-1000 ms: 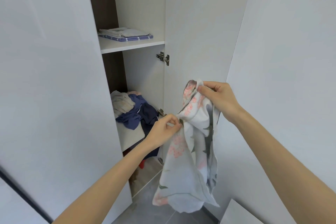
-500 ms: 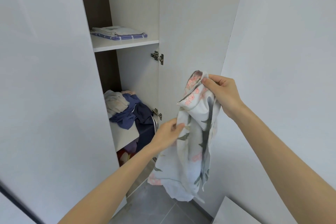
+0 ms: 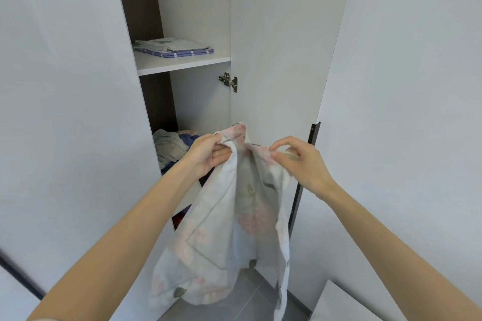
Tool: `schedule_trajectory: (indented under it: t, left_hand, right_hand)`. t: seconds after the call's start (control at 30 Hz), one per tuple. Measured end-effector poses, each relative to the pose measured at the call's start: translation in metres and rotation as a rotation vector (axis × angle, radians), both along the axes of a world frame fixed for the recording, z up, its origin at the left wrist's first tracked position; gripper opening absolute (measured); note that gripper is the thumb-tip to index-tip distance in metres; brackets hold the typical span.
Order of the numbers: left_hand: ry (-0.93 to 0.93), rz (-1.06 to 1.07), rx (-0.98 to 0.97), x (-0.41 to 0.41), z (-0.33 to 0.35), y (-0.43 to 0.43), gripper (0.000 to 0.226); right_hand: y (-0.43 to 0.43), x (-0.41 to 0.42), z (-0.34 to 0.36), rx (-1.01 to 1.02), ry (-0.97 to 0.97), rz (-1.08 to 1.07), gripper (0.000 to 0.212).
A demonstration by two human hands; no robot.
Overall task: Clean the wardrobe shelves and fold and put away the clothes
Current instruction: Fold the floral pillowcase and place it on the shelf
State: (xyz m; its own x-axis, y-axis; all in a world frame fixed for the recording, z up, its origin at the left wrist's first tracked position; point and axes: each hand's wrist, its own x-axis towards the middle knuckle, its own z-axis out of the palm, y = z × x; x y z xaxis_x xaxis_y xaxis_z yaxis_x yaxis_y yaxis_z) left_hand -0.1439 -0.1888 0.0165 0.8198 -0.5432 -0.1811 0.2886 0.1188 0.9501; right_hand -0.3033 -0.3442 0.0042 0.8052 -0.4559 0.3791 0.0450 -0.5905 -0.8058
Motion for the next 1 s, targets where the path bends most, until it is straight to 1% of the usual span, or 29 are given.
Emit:
schedule_trajectory:
  t: [0.03, 0.1, 0.17, 0.2, 0.27, 0.33, 0.37, 0.4, 0.43, 0.5, 0.53, 0.57, 0.63, 0.7, 0.77, 0.8, 0.83, 0.9, 0.93, 0.97, 1.0]
  left_hand:
    - [0.012, 0.003, -0.023, -0.002, 0.004, 0.000, 0.014]
    - [0.012, -0.022, -0.041, -0.007, 0.009, -0.002, 0.015]
    - [-0.006, -0.050, -0.046, -0.012, 0.012, -0.002, 0.016]
    - [-0.015, -0.060, -0.048, -0.014, 0.013, -0.003, 0.017]
    - [-0.016, -0.081, -0.075, -0.017, 0.014, -0.002, 0.018]
    - [-0.007, -0.101, -0.090, -0.020, 0.017, -0.002, 0.017]
    - [-0.008, -0.108, -0.089, -0.021, 0.018, -0.002, 0.018]
    - [-0.014, -0.117, -0.083, -0.022, 0.019, -0.001, 0.020]
    - [-0.024, -0.124, -0.075, -0.023, 0.020, -0.001, 0.022]
    - [-0.039, -0.132, -0.073, -0.025, 0.021, -0.001, 0.024]
    - [-0.039, -0.128, -0.079, -0.026, 0.022, 0.000, 0.024]
    - [-0.036, -0.117, -0.089, -0.025, 0.022, 0.001, 0.023]
    - [-0.050, -0.075, -0.102, -0.023, 0.019, 0.003, 0.016]
    - [-0.110, 0.033, -0.085, -0.016, 0.014, 0.005, 0.010]
    - [-0.188, 0.138, -0.018, -0.008, 0.004, 0.007, 0.011]
    - [-0.262, 0.170, 0.069, -0.004, -0.003, 0.008, 0.015]
    - [-0.412, 0.188, 0.235, 0.001, -0.009, 0.010, 0.023]
    - [-0.800, 0.212, 0.633, 0.006, -0.020, 0.016, 0.043]
    - [-0.965, 0.226, 0.726, 0.005, -0.023, 0.020, 0.052]
    - [-1.098, 0.185, 0.707, 0.002, -0.022, 0.024, 0.060]
    - [-1.205, 0.064, 0.623, -0.001, -0.020, 0.026, 0.066]
  right_hand:
    - [0.008, 0.001, 0.000, -0.002, 0.025, 0.055, 0.006]
    - [0.020, 0.003, -0.001, 0.060, 0.087, 0.132, 0.008]
    - [0.030, 0.006, -0.004, 0.119, 0.118, 0.143, 0.009]
    - [0.033, 0.007, -0.006, 0.120, 0.116, 0.127, 0.008]
    - [0.036, 0.010, -0.010, 0.037, 0.122, 0.048, 0.010]
    - [0.038, 0.011, -0.013, -0.027, 0.140, -0.033, 0.029]
    - [0.040, 0.011, -0.013, -0.045, 0.134, -0.061, 0.034]
    - [0.041, 0.012, -0.014, -0.057, 0.125, -0.079, 0.034]
    - [0.042, 0.014, -0.015, -0.058, 0.112, -0.092, 0.029]
    - [0.042, 0.017, -0.018, -0.035, 0.077, -0.118, 0.009]
    - [0.041, 0.017, -0.019, -0.028, 0.064, -0.126, 0.008]
    - [0.039, 0.018, -0.020, -0.025, 0.063, -0.137, 0.014]
    - [0.035, 0.018, -0.018, -0.050, 0.082, -0.147, 0.017]
    - [0.031, 0.016, -0.012, -0.075, 0.091, -0.127, 0.017]
    - [0.027, 0.015, -0.005, -0.096, 0.093, -0.098, 0.015]
    - [0.025, 0.015, -0.002, -0.117, 0.092, -0.084, 0.013]
    - [0.024, 0.016, 0.001, -0.141, 0.091, -0.072, 0.012]
    - [0.023, 0.017, 0.006, -0.207, 0.100, -0.030, 0.011]
    - [0.022, 0.017, 0.008, -0.226, 0.116, 0.001, 0.011]
    - [0.021, 0.018, 0.008, -0.226, 0.135, 0.033, 0.011]
    - [0.020, 0.017, 0.009, -0.217, 0.152, 0.061, 0.010]
